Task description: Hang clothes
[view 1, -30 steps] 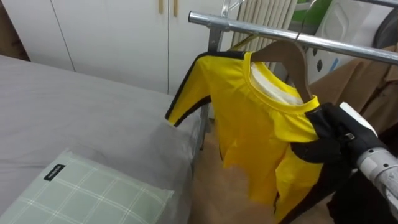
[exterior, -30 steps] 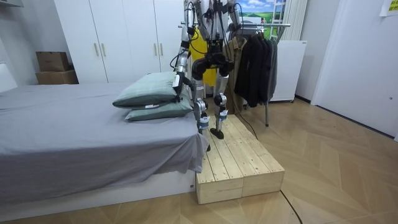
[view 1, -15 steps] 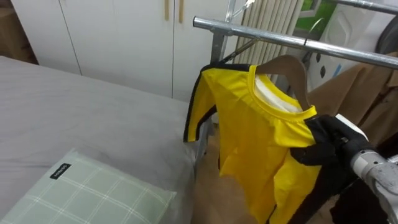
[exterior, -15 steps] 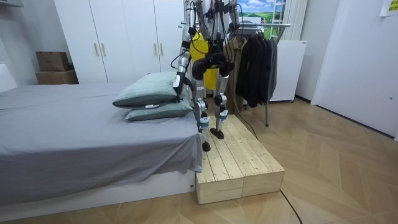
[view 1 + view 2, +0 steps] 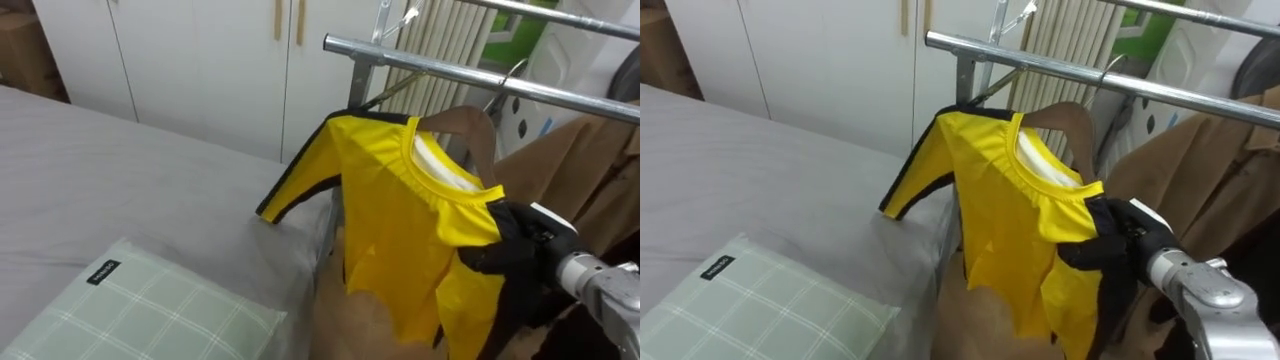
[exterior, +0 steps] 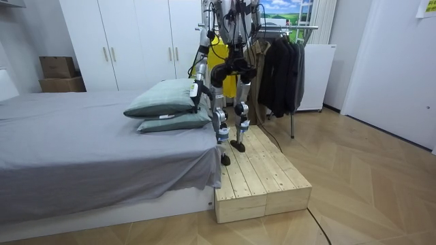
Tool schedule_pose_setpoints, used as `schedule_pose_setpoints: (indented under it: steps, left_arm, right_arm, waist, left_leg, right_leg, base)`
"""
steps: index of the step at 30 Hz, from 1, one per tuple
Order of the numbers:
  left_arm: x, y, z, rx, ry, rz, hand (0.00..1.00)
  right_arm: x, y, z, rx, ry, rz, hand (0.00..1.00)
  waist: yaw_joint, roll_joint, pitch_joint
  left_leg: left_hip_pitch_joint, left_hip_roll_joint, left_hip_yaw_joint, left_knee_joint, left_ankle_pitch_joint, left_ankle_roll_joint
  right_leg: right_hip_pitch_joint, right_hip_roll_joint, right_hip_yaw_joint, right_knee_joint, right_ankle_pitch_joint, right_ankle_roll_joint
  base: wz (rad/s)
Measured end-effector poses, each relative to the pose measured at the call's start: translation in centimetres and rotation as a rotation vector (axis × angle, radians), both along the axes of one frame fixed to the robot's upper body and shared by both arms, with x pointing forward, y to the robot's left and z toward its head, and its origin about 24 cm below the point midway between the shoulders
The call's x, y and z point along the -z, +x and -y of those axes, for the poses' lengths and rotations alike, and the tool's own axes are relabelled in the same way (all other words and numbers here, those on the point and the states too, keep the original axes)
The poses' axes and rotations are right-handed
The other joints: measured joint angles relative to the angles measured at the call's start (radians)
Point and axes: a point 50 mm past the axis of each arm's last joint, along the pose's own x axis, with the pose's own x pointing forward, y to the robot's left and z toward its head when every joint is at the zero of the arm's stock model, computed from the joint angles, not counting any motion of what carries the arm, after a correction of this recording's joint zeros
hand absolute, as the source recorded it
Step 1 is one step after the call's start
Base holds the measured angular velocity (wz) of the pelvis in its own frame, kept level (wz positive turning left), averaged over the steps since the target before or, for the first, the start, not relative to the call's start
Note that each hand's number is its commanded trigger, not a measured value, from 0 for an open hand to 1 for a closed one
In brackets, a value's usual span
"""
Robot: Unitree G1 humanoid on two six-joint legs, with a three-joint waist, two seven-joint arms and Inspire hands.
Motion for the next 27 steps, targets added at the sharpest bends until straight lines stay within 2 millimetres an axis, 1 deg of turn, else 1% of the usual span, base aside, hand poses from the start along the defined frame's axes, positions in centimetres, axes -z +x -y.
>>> schedule_pose_setpoints:
  steps: [8,10,13,15,22,24,27]
  left_arm:
    - [0.0,0.0,-0.1,-0.009,0.002,0.003,0.0]
    - [0.0,0.1,-0.1,-0.008,0.005,0.01,0.0]
    - [-0.1,0.4,-0.2,-0.006,0.012,0.019,0.0]
    - [-0.1,0.4,-0.2,-0.005,0.017,0.019,0.0]
    - [-0.1,0.4,-0.3,-0.004,0.027,0.018,0.0]
    - [-0.1,0.4,-0.3,-0.005,0.027,0.02,0.0]
    - [-0.1,0.4,-0.3,-0.006,0.027,0.02,0.0]
  right_arm:
    - [-0.2,-0.1,0.5,-0.014,0.021,-0.007,1.0]
    - [0.2,-0.3,0.7,-0.007,0.044,-0.019,1.0]
    - [1.7,-0.8,1.3,0.035,0.073,-0.081,1.0]
    - [2.2,-1.0,1.5,0.052,0.076,-0.098,1.0]
    - [2.1,-0.7,1.8,0.055,0.073,-0.087,1.0]
    - [2.2,-0.8,1.9,0.057,0.069,-0.084,1.0]
    - [2.2,-0.9,2.1,0.057,0.061,-0.08,1.0]
  waist:
    - [0.0,0.001,0.0008]
    - [0.0,0.002,0.0014]
    - [0.002,0.0,0.003]
    - [0.002,-0.001,0.0034]
    - [0.002,-0.003,0.0063]
    - [0.002,-0.002,0.0085]
    - [0.002,-0.001,0.0089]
  left_leg:
    - [0.001,0.001,0.0,-0.005,0.0,0.0]
    - [0.002,0.001,-0.001,-0.005,0.0,0.0]
    - [-0.001,0.001,-0.004,-0.005,0.0,0.0]
    - [-0.002,0.001,-0.004,-0.006,0.0,0.0]
    - [-0.006,0.001,-0.003,-0.011,0.0,0.0]
    - [-0.007,0.002,-0.003,-0.014,0.0,-0.001]
    - [-0.007,0.003,-0.003,-0.017,0.0,-0.001]
  right_leg:
    - [0.0,0.001,-0.003,-0.006,0.0,-0.001]
    - [0.001,0.001,-0.005,-0.007,0.001,-0.001]
    - [-0.001,0.001,-0.008,-0.007,0.0,-0.001]
    - [-0.003,0.001,-0.007,-0.007,0.0,-0.001]
    - [-0.009,0.004,0.0,-0.008,0.0,-0.001]
    - [-0.011,0.003,-0.005,-0.009,0.0,-0.001]
    - [-0.012,0.003,-0.011,-0.009,0.0,-0.002]
  base:
    - [0.0]
    - [0.02]
    - [0.01]
    - [0.0]
    - [0.0]
    - [0.0]
    - [0.0]
